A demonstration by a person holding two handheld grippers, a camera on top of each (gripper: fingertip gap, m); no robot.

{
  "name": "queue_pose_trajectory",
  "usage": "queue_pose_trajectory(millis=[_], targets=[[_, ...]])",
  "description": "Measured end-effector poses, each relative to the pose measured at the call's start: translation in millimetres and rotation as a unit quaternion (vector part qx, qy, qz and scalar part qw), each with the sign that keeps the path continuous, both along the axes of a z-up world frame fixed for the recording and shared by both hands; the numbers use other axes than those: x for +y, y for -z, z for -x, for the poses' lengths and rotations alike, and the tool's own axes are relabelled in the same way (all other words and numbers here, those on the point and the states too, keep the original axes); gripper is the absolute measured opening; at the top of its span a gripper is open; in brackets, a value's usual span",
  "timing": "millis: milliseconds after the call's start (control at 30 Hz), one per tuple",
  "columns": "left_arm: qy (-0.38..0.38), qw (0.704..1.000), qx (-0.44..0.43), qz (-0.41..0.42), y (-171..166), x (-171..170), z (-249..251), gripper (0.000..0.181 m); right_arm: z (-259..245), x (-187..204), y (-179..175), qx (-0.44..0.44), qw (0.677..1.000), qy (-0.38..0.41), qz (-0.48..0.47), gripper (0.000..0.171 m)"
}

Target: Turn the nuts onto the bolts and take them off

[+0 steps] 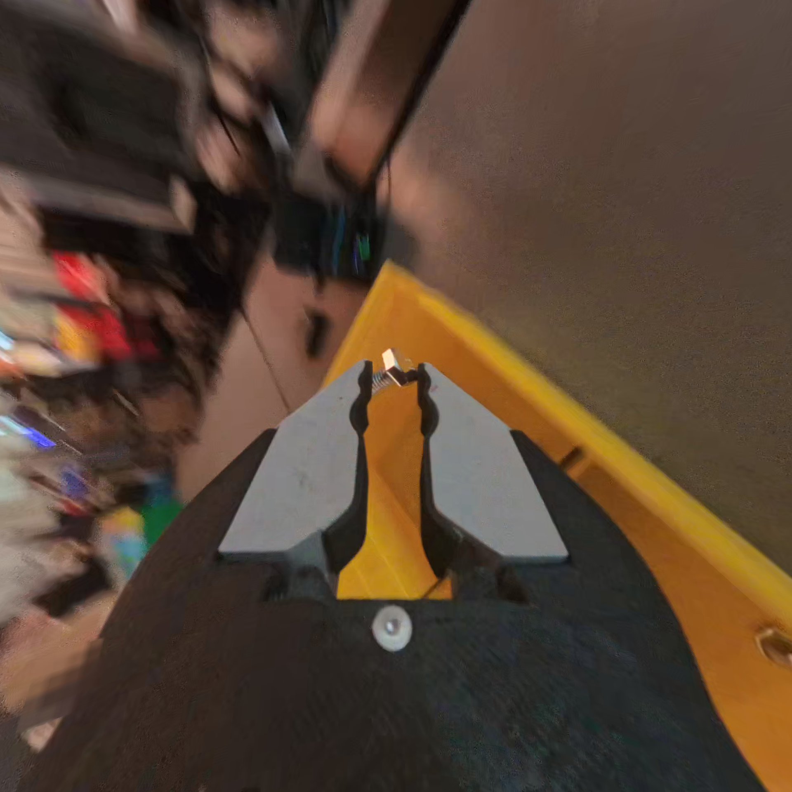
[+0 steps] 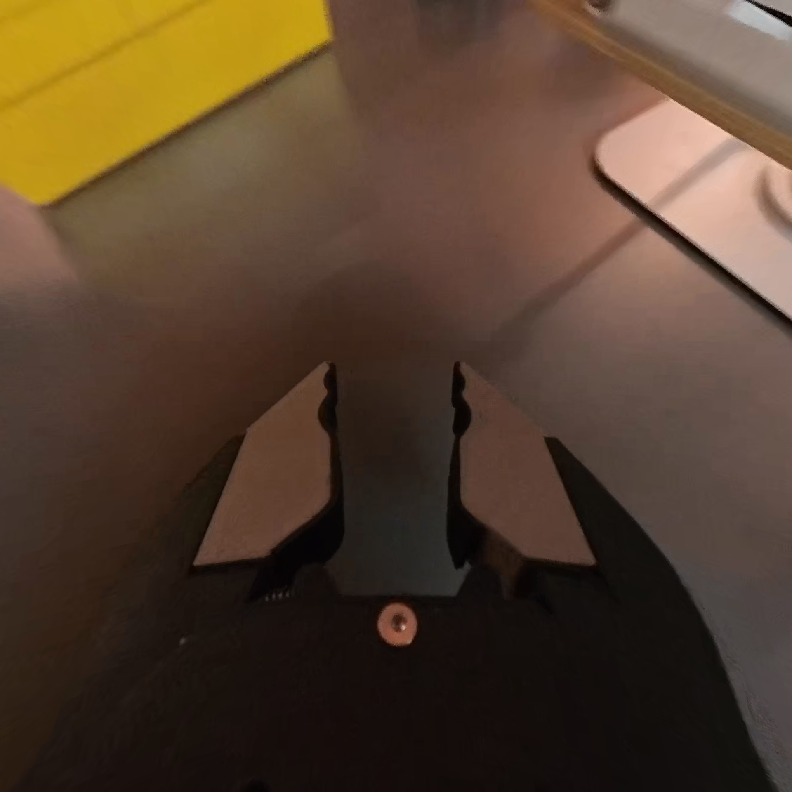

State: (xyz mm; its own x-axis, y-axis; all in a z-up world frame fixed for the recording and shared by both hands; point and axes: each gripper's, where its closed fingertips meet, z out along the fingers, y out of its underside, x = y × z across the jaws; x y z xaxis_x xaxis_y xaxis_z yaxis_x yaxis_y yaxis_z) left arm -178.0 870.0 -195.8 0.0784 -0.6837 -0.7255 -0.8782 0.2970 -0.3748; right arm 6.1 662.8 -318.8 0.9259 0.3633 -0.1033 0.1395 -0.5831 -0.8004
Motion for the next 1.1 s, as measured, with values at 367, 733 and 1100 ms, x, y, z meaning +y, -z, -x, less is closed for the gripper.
queue_pose_trajectory(millis=[367, 733, 1100], targets=[[0.368, 0.836, 0.081, -0.399, 28.0, -259.9, -75.7, 0.019, 91.4, -59.0, -90.2, 0.222, 0.937, -0.252, -0.099, 0.046], [0.418, 0.788, 0.091, -0.443, 40.4, -291.8, -88.4, 0.019, 107.4, -81.0, -109.7, 0.309, 0.891, -0.320, -0.091, 0.009], [0.421, 0.820, 0.085, -0.378, 66.1, -283.0, -93.9, 0.018, 107.6, -64.6, -82.0, 0.239, 0.924, -0.286, -0.081, 0.005]])
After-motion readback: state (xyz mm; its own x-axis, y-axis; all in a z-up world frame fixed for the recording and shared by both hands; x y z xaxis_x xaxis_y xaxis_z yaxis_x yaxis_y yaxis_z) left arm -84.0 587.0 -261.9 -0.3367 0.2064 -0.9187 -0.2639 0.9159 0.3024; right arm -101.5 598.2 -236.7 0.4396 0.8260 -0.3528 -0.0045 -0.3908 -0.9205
